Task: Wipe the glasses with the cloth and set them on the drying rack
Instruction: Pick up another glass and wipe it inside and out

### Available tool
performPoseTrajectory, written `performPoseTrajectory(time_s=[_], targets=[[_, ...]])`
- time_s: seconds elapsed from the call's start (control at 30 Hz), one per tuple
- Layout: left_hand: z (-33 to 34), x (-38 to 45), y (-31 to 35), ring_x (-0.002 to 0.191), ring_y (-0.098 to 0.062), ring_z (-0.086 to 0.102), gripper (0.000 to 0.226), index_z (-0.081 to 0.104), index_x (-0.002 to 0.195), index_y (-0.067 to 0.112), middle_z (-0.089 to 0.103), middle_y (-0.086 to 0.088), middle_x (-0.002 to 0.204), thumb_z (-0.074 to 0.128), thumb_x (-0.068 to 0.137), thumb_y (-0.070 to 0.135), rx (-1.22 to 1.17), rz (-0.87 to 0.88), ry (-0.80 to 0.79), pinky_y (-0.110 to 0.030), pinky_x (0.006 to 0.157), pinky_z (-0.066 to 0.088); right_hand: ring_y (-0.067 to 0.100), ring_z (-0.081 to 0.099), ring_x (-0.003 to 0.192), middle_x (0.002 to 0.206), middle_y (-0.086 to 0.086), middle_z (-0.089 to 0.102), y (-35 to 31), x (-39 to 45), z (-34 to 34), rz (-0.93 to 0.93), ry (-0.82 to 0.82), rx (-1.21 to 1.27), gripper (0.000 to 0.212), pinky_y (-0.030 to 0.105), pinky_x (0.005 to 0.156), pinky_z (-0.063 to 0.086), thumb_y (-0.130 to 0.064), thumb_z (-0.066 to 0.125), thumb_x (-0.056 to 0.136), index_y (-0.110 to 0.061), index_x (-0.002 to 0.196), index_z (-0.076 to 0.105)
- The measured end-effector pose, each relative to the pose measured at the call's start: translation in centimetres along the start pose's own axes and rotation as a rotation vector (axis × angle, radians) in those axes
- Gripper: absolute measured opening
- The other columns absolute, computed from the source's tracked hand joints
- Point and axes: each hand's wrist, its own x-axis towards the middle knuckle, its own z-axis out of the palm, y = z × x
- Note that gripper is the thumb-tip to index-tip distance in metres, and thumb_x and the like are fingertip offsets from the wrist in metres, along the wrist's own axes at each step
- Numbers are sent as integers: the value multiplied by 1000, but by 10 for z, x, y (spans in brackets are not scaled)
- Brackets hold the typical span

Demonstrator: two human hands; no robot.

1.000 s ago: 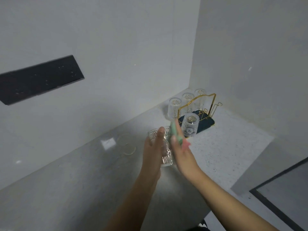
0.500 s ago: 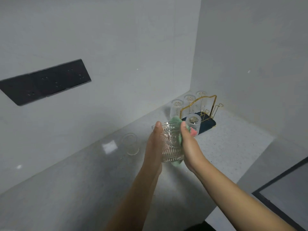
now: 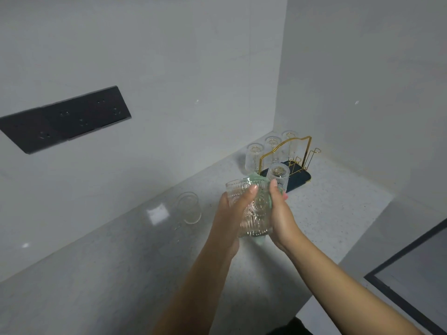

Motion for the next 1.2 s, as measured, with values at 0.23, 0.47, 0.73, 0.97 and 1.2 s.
performPoseTrajectory(time_s=[0.23, 0.47, 0.73, 0.97, 1.2], targets=[[-7, 18, -6, 110, -23, 65, 102, 54, 130, 9, 67, -10, 120, 54, 62, 86, 337, 47, 292, -46, 97, 51, 11, 19, 142, 158, -5, 11, 17, -18, 9, -288, -22, -317, 65, 36, 117, 19, -66, 21, 87, -44, 146, 2], [-8, 12, -15, 106, -35, 68, 39, 67, 117, 12, 70, -19, 115, 69, 84, 31, 55, 118, -25, -50, 90, 55, 19, 58, 111, 132, 6, 54, -2, -6, 5, -109, 91, -172, 55, 38, 92, 49, -59, 21, 95, -27, 131, 48], [-7, 23, -13, 98, -11, 69, 75, 59, 124, 17, 71, 2, 108, 64, 73, 71, 305, 132, 277, -35, 88, 56, 5, 11, 145, 157, -16, 12, 14, -15, 19, -504, 20, -333, 55, 39, 119, 16, -68, 23, 86, -52, 138, 14], [-5, 16, -14, 94, -13, 73, 27, 68, 106, 23, 76, 2, 101, 71, 81, 33, 103, 175, 35, -29, 78, 59, 22, 55, 116, 133, 7, 55, -5, 6, 7, -43, 80, -126, 63, 39, 96, 44, -68, 24, 89, -27, 132, 47], [-2, 20, -9, 96, 10, 61, 46, 50, 126, 26, 64, 19, 111, 63, 88, 48, 304, 172, 275, -9, 75, 44, 7, 14, 144, 156, -15, 17, 7, -10, 24, -516, 44, -333, 40, 39, 119, 19, -58, 25, 91, -60, 130, 18]])
